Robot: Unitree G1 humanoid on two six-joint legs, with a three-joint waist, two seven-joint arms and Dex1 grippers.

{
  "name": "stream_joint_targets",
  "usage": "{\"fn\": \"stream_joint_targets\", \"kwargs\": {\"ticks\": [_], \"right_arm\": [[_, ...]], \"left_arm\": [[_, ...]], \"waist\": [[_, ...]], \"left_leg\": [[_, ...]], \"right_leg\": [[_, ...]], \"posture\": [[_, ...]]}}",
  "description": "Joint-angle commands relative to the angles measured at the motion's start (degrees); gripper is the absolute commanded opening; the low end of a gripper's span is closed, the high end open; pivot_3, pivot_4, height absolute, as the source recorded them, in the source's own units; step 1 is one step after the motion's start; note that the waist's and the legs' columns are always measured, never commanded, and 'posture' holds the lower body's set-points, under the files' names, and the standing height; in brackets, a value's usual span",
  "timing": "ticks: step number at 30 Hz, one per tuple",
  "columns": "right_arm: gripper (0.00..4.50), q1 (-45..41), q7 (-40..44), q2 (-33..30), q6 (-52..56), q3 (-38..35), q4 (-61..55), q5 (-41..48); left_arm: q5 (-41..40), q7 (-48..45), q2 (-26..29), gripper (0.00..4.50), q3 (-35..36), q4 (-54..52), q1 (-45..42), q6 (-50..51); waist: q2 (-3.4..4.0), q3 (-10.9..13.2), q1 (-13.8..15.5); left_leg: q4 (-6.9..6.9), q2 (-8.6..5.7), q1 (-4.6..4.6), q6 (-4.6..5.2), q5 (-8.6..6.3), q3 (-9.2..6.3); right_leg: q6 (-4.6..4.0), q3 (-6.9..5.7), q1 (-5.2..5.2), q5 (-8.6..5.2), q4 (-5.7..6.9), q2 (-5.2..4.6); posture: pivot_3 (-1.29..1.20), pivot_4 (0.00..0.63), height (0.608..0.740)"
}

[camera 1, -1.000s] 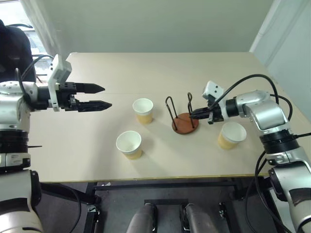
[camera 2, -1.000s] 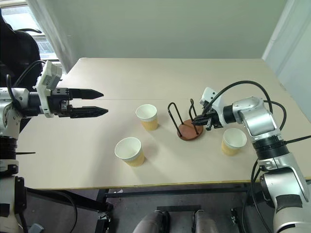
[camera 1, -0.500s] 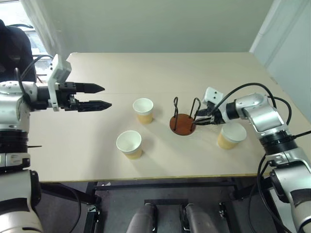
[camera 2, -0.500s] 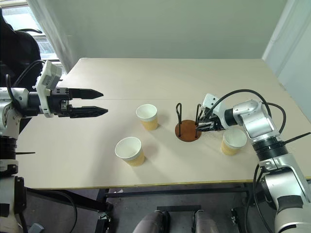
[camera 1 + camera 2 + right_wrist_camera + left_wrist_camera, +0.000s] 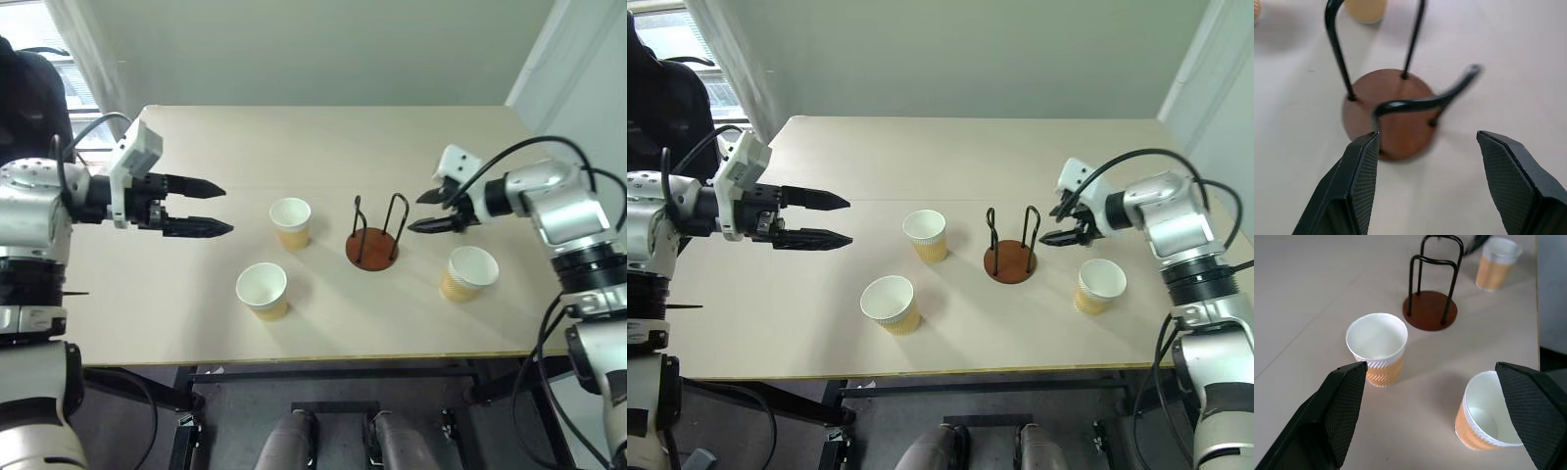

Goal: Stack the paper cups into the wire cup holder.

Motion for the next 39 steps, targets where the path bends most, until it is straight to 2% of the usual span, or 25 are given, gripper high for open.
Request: {"fn": "stream_joint_targets", "kwargs": {"ticks": [1,9,13,16,26,39], "right_arm": [[3.17,-2.04,3.84,-3.84,1.75,-3.52,-5.41,2.84],[3.17,7.38,17.68,-19.91,8.02,-5.72,-24.0,10.78],[3.17,11.42,18.4,-23.58,8.36,-6.91,-29.47,12.93],[3.17,15.42,17.95,-25.64,4.17,-6.1,-31.21,10.77],[3.17,18.92,14.13,-24.22,-11.54,-1.53,-25.51,0.31],[3.17,20.36,16.12,-23.38,-21.39,0.44,-20.43,-4.98]], "left_arm": [[0.83,-2.53,0.68,4.5,-1.5,1.19,-3.37,-3.3],[1.45,-2.53,-2.4,4.5,-5.49,7.72,-8.89,-6.41],[1.39,-2.53,-3.27,4.5,-6.63,9.8,-10.25,-7.86],[1.38,-2.53,-3.7,4.5,-7.16,11.04,-11.01,-8.86],[1.07,-2.53,-2.9,4.5,-6.68,11.66,-11.41,-9.78],[0.66,-2.53,-1.4,4.5,-5.51,9.99,-10.26,-8.65]], "waist": [[0.0,0.0,-0.04],[-0.03,-0.02,0.1],[-0.04,-0.02,0.04],[-0.05,-0.01,-0.06],[-0.06,-0.01,-0.03],[-0.06,-0.01,0.15]], "left_leg": [[-0.01,0.0,-0.01,0.01,0.0,0.0],[-0.04,0.01,-0.03,0.13,-0.04,-0.01],[-0.02,-0.01,-0.05,0.18,-0.07,0.02],[0.0,0.0,-0.01,0.22,-0.04,0.03],[0.12,-0.01,0.03,0.48,0.06,-0.01],[0.18,-0.02,0.01,0.61,0.09,0.0]], "right_leg": [[0.0,0.0,-0.01,0.0,-0.01,0.0],[0.11,0.0,0.02,-0.21,-0.02,0.01],[0.19,0.01,0.03,-0.27,-0.02,0.01],[0.2,0.01,0.05,-0.27,-0.01,0.02],[0.45,0.04,0.18,-0.16,-0.02,0.02],[0.51,0.06,0.24,-0.12,-0.04,0.02]], "posture": [[0.0,0.15,0.74],[0.0,0.15,0.74],[0.0,0.15,0.74],[0.0,0.15,0.74],[0.0,0.15,0.74],[0.0,0.15,0.74]]}}
